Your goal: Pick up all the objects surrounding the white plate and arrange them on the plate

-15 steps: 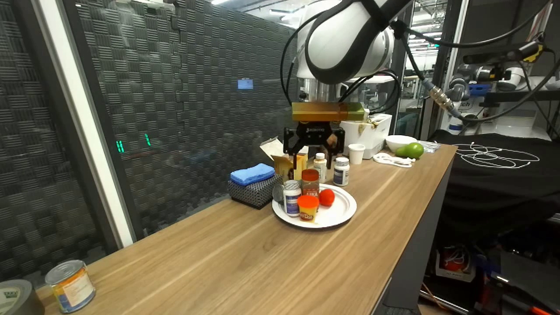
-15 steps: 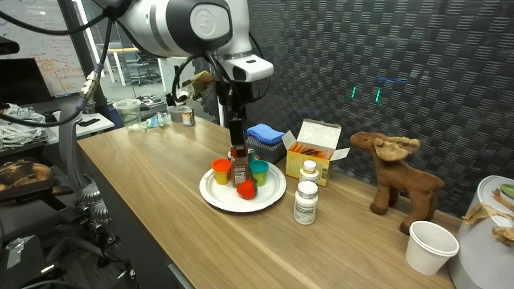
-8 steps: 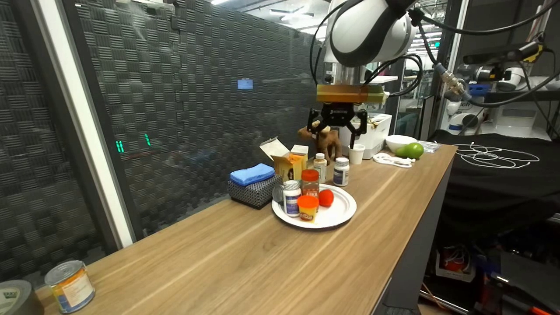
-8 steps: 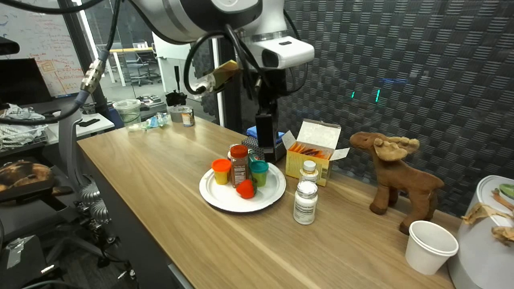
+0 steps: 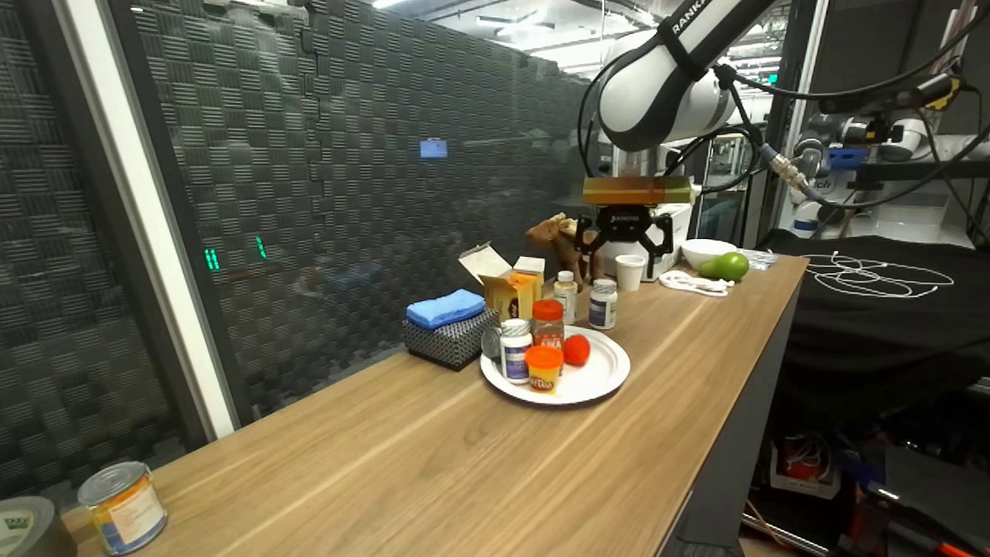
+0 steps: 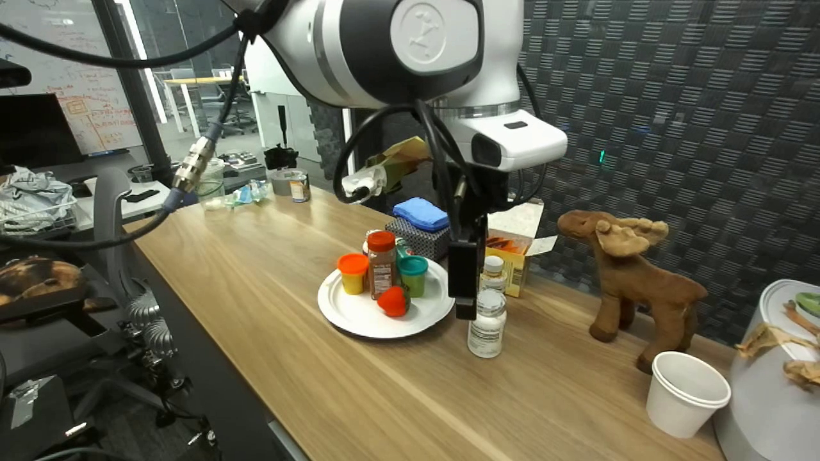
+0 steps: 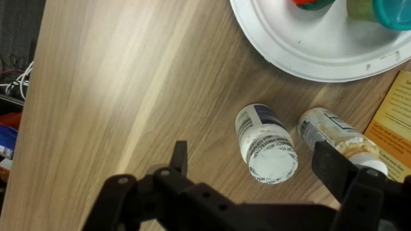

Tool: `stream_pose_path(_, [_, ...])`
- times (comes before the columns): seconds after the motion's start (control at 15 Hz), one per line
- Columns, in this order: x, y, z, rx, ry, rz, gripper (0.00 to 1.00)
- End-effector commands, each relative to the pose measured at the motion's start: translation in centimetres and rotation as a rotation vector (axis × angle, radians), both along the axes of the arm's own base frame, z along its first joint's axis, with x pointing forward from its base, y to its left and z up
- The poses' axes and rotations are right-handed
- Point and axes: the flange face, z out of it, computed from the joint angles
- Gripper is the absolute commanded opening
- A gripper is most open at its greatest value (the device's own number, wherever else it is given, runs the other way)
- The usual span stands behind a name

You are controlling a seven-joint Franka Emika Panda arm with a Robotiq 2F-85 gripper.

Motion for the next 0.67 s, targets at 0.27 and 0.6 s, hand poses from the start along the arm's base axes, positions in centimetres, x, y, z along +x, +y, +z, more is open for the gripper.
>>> stream_pose_path(0.27, [1.4, -1.5, -2.6, 0.048, 0.021, -0.057, 1.00])
stream_pose_path(0.6, [2.0, -1.9, -1.9, 0.045, -0.002, -0.076, 0.51])
